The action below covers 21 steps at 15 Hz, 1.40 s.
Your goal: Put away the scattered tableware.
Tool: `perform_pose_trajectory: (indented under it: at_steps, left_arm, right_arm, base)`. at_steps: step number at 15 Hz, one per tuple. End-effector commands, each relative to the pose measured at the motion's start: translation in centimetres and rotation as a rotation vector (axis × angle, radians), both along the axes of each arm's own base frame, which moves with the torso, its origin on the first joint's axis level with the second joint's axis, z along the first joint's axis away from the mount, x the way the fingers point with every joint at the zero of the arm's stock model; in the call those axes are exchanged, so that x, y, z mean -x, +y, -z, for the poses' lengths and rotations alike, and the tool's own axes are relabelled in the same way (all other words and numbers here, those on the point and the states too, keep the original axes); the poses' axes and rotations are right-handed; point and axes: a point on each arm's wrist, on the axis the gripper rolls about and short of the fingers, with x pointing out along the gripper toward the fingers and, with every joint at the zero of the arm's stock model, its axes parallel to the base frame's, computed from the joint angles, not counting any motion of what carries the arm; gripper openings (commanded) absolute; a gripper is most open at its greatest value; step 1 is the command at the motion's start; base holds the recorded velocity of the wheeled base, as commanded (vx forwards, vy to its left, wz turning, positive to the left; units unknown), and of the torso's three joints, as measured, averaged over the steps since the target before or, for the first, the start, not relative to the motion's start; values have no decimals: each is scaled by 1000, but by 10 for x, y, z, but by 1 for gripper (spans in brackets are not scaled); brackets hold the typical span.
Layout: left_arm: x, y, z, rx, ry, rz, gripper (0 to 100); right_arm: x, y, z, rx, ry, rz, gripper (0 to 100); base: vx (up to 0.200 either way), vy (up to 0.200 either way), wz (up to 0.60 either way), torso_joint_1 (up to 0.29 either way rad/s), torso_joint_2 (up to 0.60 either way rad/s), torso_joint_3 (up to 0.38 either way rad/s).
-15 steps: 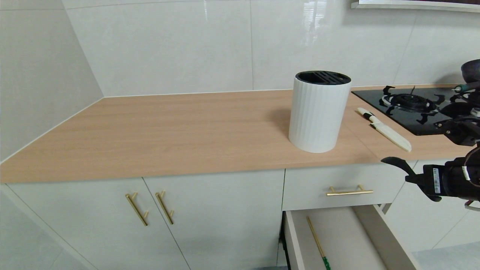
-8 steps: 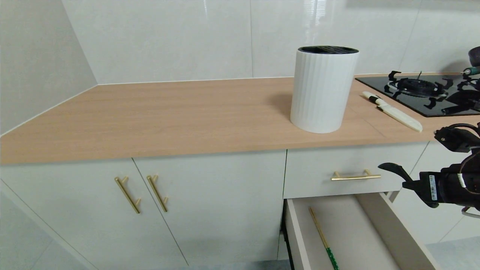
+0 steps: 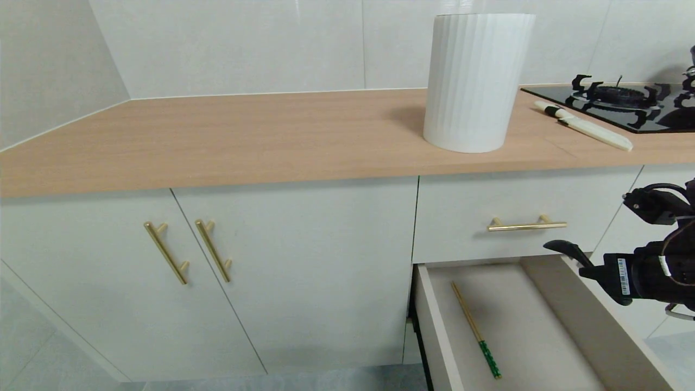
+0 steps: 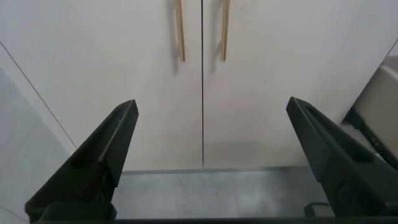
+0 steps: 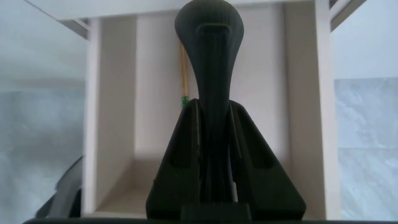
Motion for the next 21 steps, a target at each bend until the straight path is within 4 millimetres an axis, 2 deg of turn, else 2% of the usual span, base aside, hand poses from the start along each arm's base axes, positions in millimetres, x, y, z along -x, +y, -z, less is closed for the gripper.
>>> perform_pose_trajectory:
  at_steps: [1, 8, 12, 15, 17, 21]
  left_arm:
    - [0, 0, 0, 0, 2, -1, 100]
    - [0, 0, 0, 0, 2, -1, 100]
    - [0, 0, 0, 0, 2, -1, 100]
    - [0, 0, 0, 0, 2, -1, 100]
    - [0, 0, 0, 0, 2, -1, 100]
    - [0, 0, 0, 0, 2, -1, 100]
  right_arm:
    - [-2, 0, 2, 5, 6, -3, 0]
    - [-13, 2, 20, 15, 44, -9, 0]
    - [-27, 5, 49, 78, 158, -55, 0]
    - [-56, 10, 97, 97, 323, -55, 0]
    - [-74, 10, 128, 96, 347, -34, 0]
    - [-89, 5, 164, 107, 348, 8, 0]
  base:
    - [0, 0, 0, -129, 417, 276]
    - [0, 0, 0, -17, 62, 37]
    - [0, 0, 0, 0, 0, 0]
    - [0, 0, 0, 0, 0, 0]
    - [0, 0, 0, 0, 0, 0]
    - [0, 0, 0, 0, 0, 0]
